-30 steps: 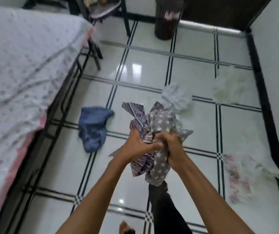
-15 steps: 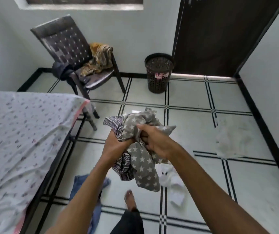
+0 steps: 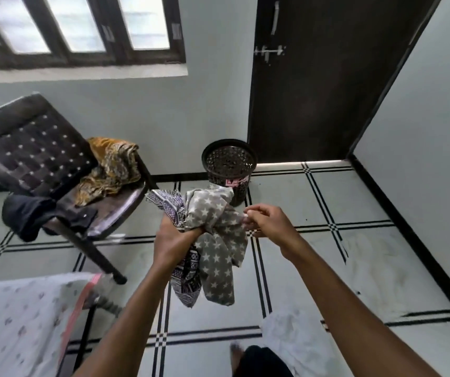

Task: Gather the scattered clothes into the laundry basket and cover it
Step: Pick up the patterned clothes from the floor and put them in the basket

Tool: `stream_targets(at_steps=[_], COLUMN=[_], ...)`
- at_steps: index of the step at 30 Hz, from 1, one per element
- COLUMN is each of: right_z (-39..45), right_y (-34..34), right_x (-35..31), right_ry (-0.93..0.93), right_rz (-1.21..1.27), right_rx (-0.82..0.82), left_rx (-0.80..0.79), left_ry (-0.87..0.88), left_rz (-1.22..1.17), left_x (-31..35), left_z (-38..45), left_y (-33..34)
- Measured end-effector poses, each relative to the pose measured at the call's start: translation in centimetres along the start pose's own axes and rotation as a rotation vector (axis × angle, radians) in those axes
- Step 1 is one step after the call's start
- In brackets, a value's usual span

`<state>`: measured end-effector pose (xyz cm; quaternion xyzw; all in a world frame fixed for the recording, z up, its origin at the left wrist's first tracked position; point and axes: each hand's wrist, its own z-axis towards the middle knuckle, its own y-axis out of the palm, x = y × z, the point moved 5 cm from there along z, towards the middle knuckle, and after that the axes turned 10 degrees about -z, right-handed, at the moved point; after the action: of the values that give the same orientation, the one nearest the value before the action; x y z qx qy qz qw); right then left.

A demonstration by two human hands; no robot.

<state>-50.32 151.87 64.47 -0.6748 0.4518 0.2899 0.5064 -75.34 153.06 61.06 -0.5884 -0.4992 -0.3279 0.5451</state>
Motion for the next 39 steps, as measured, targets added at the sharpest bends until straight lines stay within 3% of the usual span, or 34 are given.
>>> stream_targets(at_steps=[6,12,17,22,29,35,39], right_z=[18.5,36.9,49.4,62.8,78.6,82.7,80.8], right_y=[-4.5,-6.9,-4.8,-1.3,5.4,7.1,7.0], right_x=[-1.3,1.9,8.3,17.9,30.8,33.7,33.4], right_ry=[-0.005,0.179,0.383,0.519,0.759,0.778,0.794], right_rz=[-0.016,-0.071,-0.086,-0.206,0.045,0.302,0.313], right_rx=[0.152,0.146,0.057,-0.024,-0.037,0.093,0.045], left_rx=[0.037,0.067,0.043,0.024,-0.043,-0.007,0.001], left_ry=[0.028,-0.021,-0.11,-0.241,-0.362,-0.436,-0.494], left_rz=[0.066,0.228,0.346,0.348,0.318,0.251,0.184], left_x=[3.2,3.9,-0.9,-9.7,-20.1,-22.3,-21.0], left_z=[16.2,29.8,38.5,47.8,53.7,52.7,50.5], left_y=[5.3,11.4,16.2,21.9,28.8,31.3,31.7])
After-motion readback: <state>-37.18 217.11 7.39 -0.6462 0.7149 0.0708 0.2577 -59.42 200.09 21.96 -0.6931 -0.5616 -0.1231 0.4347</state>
